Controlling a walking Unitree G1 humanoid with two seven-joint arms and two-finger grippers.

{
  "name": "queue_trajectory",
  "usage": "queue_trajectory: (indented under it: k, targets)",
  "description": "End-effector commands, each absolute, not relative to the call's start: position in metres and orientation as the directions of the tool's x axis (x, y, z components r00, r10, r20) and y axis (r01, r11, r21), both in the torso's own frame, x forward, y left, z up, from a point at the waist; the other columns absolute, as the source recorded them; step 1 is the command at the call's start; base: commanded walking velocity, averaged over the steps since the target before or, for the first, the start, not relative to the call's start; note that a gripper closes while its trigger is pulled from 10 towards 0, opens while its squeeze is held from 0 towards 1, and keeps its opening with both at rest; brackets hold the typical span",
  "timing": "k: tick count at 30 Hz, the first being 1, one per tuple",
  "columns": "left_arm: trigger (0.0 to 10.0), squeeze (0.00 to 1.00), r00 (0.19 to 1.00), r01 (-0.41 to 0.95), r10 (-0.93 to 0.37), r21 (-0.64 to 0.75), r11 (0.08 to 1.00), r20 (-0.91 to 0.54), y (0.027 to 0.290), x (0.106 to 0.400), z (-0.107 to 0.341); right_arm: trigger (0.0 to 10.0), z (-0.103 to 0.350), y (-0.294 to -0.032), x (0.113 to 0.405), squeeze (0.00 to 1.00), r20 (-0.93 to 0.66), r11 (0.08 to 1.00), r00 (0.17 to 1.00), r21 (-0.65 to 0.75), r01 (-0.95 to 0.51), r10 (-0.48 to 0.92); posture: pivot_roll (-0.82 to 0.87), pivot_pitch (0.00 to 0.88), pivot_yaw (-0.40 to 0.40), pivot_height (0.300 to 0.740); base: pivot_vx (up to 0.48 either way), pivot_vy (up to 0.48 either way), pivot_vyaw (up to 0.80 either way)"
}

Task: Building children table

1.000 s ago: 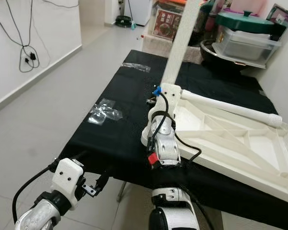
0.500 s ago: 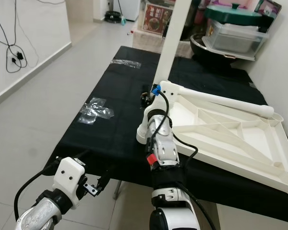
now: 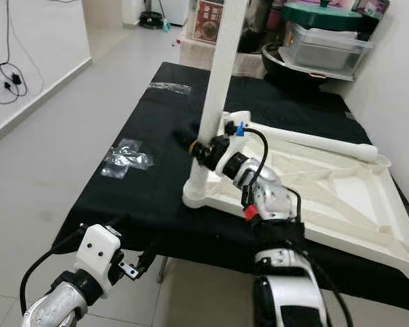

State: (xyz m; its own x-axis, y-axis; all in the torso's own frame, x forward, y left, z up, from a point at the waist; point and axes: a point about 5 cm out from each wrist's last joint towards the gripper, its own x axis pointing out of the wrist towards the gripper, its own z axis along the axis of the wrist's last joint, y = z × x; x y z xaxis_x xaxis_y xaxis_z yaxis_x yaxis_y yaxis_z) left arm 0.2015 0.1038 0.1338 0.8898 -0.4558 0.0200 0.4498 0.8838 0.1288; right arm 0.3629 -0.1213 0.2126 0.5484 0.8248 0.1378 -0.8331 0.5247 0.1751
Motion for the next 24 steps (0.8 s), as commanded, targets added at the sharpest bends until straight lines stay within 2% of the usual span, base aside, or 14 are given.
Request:
queue_trajectory:
  k: [1, 5, 6, 9, 10, 13, 15, 17, 18, 20, 21, 22, 23, 24]
  targets:
    - [10.0, 0.00, 0.886, 0.459, -0.463, 0.123, 0.880, 0.003, 0.103, 0.200, 0.130, 10.0, 0.211, -0.101, 0.359, 0.00, 0.093, 0.350, 0.365, 0.144, -0.926, 0.926, 0.13, 0.061, -0.129, 0.740, 0.000, 0.000, 0.00]
    - [10.0, 0.00, 0.886, 0.459, -0.463, 0.124, 0.880, 0.002, 0.103, 0.200, 0.130, 10.0, 0.214, -0.092, 0.364, 0.00, 0.062, 0.285, 0.291, 0.092, -0.954, 0.955, 0.14, 0.061, -0.129, 0.740, 0.000, 0.000, 0.00]
    - [10.0, 0.00, 0.886, 0.459, -0.463, 0.123, 0.880, 0.002, 0.103, 0.200, 0.130, 0.9, 0.216, -0.090, 0.367, 0.00, 0.061, 0.272, 0.277, 0.085, -0.959, 0.959, 0.14, 0.061, -0.129, 0.740, 0.000, 0.000, 0.00]
    - [10.0, 0.00, 0.887, 0.459, -0.463, 0.123, 0.880, 0.001, 0.103, 0.199, 0.130, 0.9, 0.218, -0.088, 0.368, 0.00, 0.070, 0.261, 0.267, 0.084, -0.962, 0.961, 0.15, 0.061, -0.131, 0.740, 0.000, 0.000, 0.00]
    - [10.0, 0.00, 0.887, 0.459, -0.462, 0.124, 0.880, -0.001, 0.103, 0.199, 0.130, 0.0, 0.223, -0.086, 0.373, 0.00, 0.104, 0.312, 0.319, 0.078, -0.947, 0.942, 0.15, 0.063, -0.131, 0.740, 0.000, 0.000, 0.00]
    - [10.0, 0.00, 0.887, 0.459, -0.462, 0.125, 0.880, -0.004, 0.104, 0.199, 0.129, 0.0, 0.224, -0.085, 0.378, 0.00, 0.133, 0.395, 0.405, 0.092, -0.914, 0.905, 0.15, 0.062, -0.129, 0.740, 0.000, 0.000, 0.00]
    - [10.0, 0.00, 0.887, 0.459, -0.462, 0.125, 0.880, -0.004, 0.104, 0.199, 0.129, 0.0, 0.224, -0.085, 0.378, 0.00, 0.133, 0.395, 0.405, 0.092, -0.914, 0.905, 0.15, 0.062, -0.129, 0.740, 0.000, 0.000, 0.00]
    - [10.0, 0.00, 0.886, 0.460, -0.463, 0.126, 0.879, -0.005, 0.105, 0.199, 0.129, 0.0, 0.222, -0.089, 0.383, 0.00, 0.148, 0.527, 0.541, 0.124, -0.841, 0.828, 0.15, 0.058, -0.123, 0.740, 0.000, 0.000, 0.00]
    - [10.0, 0.00, 0.886, 0.460, -0.463, 0.126, 0.879, -0.005, 0.105, 0.199, 0.129, 0.0, 0.222, -0.089, 0.383, 0.00, 0.148, 0.527, 0.541, 0.124, -0.841, 0.828, 0.15, 0.058, -0.123, 0.740, 0.000, 0.000, 0.00]
    - [10.0, 0.00, 0.885, 0.462, -0.465, 0.127, 0.878, -0.006, 0.105, 0.200, 0.129, 0.0, 0.217, -0.097, 0.388, 0.00, 0.128, 0.708, 0.725, 0.158, -0.688, 0.677, 0.14, 0.058, -0.121, 0.740, 0.000, 0.000, 0.00]
    - [10.0, 0.00, 0.885, 0.462, -0.465, 0.127, 0.878, -0.006, 0.105, 0.200, 0.129, 0.0, 0.217, -0.097, 0.388, 0.00, 0.128, 0.708, 0.725, 0.158, -0.688, 0.677, 0.14, 0.058, -0.121, 0.740, 0.000, 0.000, 0.00]
    - [10.0, 0.00, 0.885, 0.462, -0.466, 0.127, 0.877, -0.006, 0.105, 0.200, 0.129, 0.0, 0.211, -0.104, 0.390, 0.00, 0.091, 0.826, 0.840, 0.155, -0.543, 0.535, 0.14, 0.058, -0.122, 0.740, 0.000, 0.000, 0.00]
    - [10.0, 0.00, 0.885, 0.462, -0.466, 0.127, 0.877, -0.006, 0.105, 0.200, 0.129, 0.0, 0.211, -0.104, 0.390, 0.00, 0.091, 0.826, 0.840, 0.155, -0.543, 0.535, 0.14, 0.058, -0.122, 0.740, 0.000, 0.000, 0.00]
    - [10.0, 0.00, 0.885, 0.462, -0.465, 0.127, 0.878, -0.005, 0.105, 0.200, 0.129, 0.0, 0.202, -0.113, 0.389, 0.00, 0.040, 0.921, 0.938, 0.180, -0.345, 0.344, 0.13, 0.056, -0.120, 0.740, 0.000, 0.000, 0.00]
